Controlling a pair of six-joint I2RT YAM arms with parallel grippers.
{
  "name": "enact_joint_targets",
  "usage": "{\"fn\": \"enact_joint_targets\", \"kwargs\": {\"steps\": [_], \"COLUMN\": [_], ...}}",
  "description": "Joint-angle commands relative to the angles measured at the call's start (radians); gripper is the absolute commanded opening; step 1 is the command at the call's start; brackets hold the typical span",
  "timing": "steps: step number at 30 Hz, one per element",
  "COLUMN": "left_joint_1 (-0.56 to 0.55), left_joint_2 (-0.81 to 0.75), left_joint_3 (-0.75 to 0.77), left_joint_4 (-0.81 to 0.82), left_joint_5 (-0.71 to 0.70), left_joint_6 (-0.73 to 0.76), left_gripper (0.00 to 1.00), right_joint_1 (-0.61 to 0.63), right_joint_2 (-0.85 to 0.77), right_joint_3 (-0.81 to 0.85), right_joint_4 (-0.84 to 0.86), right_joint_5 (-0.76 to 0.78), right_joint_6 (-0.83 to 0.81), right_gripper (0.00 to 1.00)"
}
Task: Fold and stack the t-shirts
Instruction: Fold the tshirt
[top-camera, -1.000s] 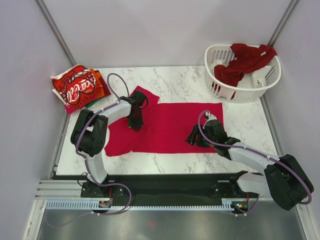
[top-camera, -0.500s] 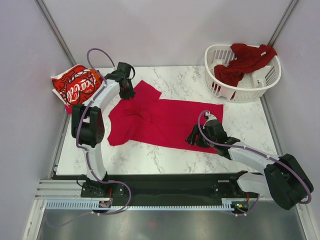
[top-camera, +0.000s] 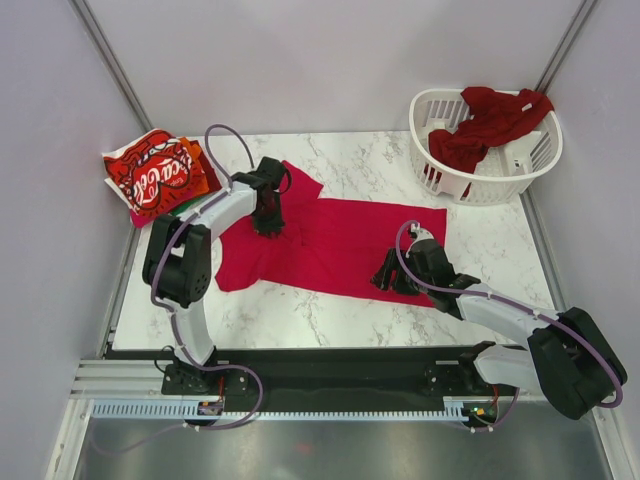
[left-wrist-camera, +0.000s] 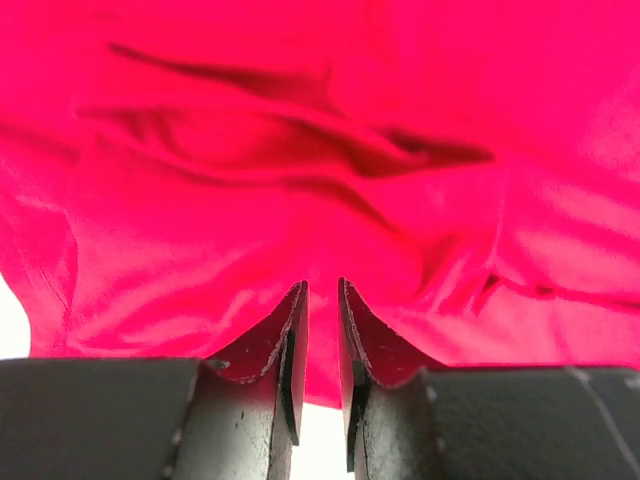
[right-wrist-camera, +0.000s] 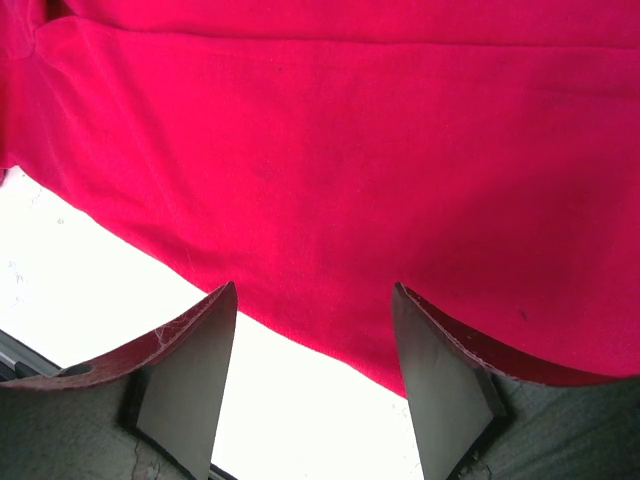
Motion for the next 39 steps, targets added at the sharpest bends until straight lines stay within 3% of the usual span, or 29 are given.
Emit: {"fn": "enact_joint_targets", "kwargs": {"steps": [1, 20, 31, 36, 39], "left_joint_1": [-0.005, 0.006, 0.084, 0.084, 0.072], "left_joint_2": [-0.093, 0.131, 0.279, 0.176, 0.021], "left_joint_3": [-0.024, 0.177, 0.312, 0.254, 0.165], "left_joint_4": [0.026, 0.054, 0.057, 0.057, 0.058], "left_joint_5": [-0.024, -0.067, -0.046, -0.043, -0.069], "left_joint_6": [-0.028, 0.010, 0.088, 0.058, 0.016], "left_gripper": [0.24, 0.22, 0.21, 0.20, 0.28], "right_joint_1": [0.002, 0.003, 0.003, 0.003, 0.002], "right_joint_2": [0.003, 0.008, 0.014, 0.017, 0.017], "right_joint_3": [0.014, 0.017, 0.020, 0.021, 0.021], "right_joint_4": [0.031, 0.033, 0.033, 0.031, 0.033], "right_joint_5": [-0.008, -0.008, -0.009, -0.009, -0.009], "right_joint_6": [-0.013, -0.011, -0.013, -0.014, -0.014], "right_gripper": [0.72, 0.72, 0.72, 0.73, 0.72]}}
